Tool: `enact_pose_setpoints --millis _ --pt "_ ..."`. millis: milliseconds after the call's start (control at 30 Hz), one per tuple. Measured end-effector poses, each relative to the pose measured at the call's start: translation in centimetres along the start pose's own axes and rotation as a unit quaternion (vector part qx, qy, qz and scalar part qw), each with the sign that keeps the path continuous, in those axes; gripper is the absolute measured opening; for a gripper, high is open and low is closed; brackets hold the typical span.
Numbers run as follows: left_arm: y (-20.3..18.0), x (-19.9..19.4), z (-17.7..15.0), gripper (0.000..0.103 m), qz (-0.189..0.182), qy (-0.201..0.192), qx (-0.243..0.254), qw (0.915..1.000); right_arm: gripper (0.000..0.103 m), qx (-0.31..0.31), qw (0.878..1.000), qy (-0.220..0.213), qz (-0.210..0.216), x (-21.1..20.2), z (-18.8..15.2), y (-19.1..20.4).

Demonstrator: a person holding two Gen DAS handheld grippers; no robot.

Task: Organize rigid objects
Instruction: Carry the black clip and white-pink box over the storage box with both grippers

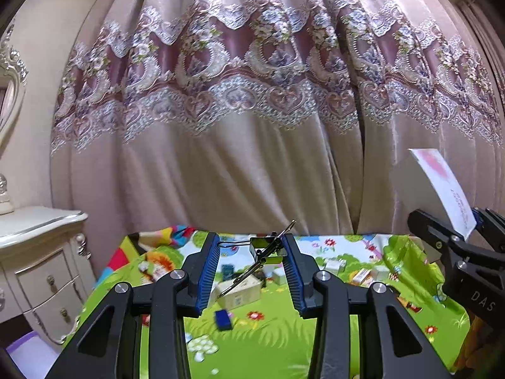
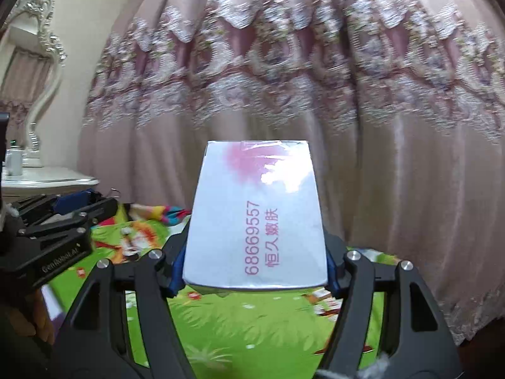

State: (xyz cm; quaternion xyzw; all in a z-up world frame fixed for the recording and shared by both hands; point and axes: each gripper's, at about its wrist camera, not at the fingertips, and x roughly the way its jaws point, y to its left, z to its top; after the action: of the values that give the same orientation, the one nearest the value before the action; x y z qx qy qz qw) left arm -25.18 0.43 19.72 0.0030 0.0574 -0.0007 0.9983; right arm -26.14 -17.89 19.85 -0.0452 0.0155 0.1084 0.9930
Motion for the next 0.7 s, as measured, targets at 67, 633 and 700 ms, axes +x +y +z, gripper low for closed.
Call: enact_pose_setpoints --millis 67,633,700 --pt "1.0 -0.6 -0.1 0.041 0.007 0.008 -0.003 0.9999 0.069 -0.004 1.0 0.009 0.027 0.2 0.5 1.1" --pt "13.1 -6.8 -1.6 0.041 0.129 0.089 -0.032 0.9871 0.069 -0.085 0.962 0.063 0.253 1.9 3.2 15.2" --pt "14.7 -7.4 -2.3 0.041 0.142 0.106 -0.045 0.9831 0.069 -0.094 0.952 0.081 0.279 2.2 3.1 16.8"
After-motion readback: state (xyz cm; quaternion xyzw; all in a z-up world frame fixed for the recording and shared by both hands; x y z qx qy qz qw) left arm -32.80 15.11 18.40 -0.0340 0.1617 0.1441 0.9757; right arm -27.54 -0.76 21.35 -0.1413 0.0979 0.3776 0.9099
